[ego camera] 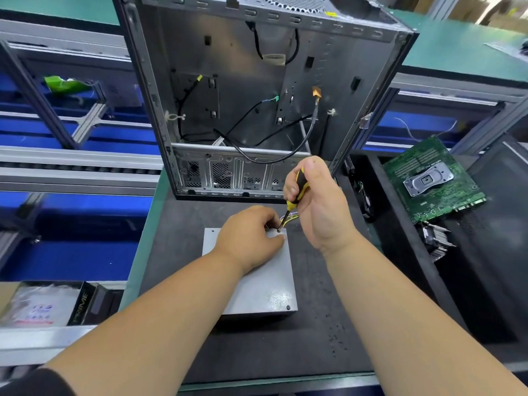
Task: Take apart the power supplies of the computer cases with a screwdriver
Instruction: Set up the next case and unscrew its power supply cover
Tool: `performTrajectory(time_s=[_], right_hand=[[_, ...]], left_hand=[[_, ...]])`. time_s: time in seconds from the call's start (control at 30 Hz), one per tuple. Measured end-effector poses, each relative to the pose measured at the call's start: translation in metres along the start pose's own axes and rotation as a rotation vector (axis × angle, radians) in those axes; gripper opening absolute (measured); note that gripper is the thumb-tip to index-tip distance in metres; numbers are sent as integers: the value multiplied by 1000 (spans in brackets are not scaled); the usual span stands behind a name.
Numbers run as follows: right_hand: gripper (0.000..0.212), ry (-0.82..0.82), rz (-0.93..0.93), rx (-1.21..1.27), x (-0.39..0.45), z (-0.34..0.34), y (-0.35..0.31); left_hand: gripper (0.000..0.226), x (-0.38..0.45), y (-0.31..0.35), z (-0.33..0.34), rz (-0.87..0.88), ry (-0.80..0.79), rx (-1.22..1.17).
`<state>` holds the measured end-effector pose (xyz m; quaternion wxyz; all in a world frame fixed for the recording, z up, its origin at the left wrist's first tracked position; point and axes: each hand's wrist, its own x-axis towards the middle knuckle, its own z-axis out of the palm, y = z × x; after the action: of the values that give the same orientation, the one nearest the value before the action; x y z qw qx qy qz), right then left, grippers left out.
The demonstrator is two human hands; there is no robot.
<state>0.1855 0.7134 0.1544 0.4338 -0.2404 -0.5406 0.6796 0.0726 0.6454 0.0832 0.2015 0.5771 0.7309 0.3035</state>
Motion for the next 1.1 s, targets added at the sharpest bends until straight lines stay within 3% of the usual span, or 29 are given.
performTrajectory(time_s=[0.43,0.67,0.9,1.03,1.1], right_hand=[[26,-56,125,32,15,0,0],[30,22,113,-55,9,-10,-6],[55,15,100,65,-1,9,1],[24,21,114,56,5,10,-1],[19,2,110,21,5,9,0]], left_hand=[[15,-1,-3,4,12,17,2],[16,3,-2,0,24,18,0],[15,0,-1,2,4,7,-21],[14,0,-2,1,8,17,-19],[13,0,-4,2,11,17,-14]])
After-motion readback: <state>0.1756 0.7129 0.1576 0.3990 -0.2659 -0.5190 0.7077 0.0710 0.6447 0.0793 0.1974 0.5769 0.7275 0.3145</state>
